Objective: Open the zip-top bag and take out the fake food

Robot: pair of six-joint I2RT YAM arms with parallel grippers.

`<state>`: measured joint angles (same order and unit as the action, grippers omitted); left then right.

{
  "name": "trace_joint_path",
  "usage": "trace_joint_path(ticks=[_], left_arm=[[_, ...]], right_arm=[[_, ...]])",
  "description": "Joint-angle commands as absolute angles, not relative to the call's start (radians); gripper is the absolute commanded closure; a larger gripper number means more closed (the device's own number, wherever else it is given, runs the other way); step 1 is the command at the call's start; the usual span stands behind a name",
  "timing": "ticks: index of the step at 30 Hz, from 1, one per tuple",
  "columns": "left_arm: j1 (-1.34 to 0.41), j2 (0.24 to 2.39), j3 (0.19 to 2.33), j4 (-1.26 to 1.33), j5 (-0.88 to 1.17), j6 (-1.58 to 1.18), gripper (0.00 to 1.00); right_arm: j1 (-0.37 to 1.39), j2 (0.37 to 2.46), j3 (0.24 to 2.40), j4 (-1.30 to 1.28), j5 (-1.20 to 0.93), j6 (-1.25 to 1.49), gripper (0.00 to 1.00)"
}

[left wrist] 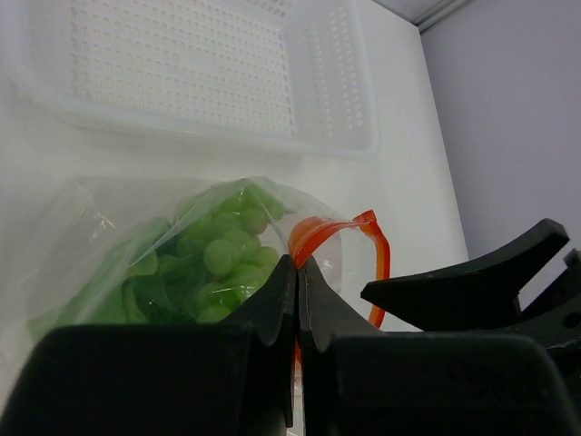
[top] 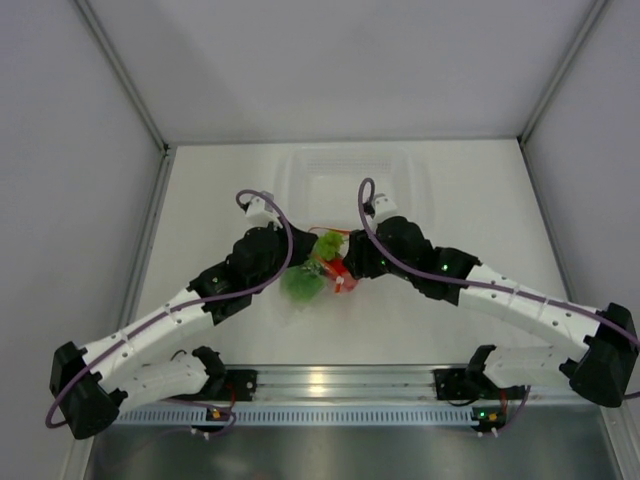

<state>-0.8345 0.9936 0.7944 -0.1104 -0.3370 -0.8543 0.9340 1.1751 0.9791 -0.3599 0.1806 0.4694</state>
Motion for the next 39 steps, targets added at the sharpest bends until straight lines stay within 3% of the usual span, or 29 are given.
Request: trace_joint_path(ticks=[1, 10, 24, 30, 39], left_arm=[[-0.839, 0.986, 0.815, -0.031, -0.325, -0.850, 1.00], [-0.839, 1.023, 0.766, 0.052, -0.287, -0.857, 1.00], [-0.854, 1.060, 0.692, 0.144, -0.268, -0.917, 1.00], [-0.897, 1.019, 0.629, 0.144, -0.391, -0.945, 1.00], [-0.911, 1.002, 0.551, 0.150, -0.419, -0.986, 1.00]], right_arm=[[0.943, 1.201, 0.956, -0.262, 0.134, 0.428, 0.47], [0.943, 1.238, 0.815, -0.059, 0.052, 0.456, 0.25], [0.945, 1.396, 0.758, 0.106, -0.033, 0.722, 0.32], [0.980, 1.465, 0.744, 0.147, -0.021, 0.724, 0.26], [0.997, 1.632, 0.776, 0.136, 0.012, 0.735, 0.17]])
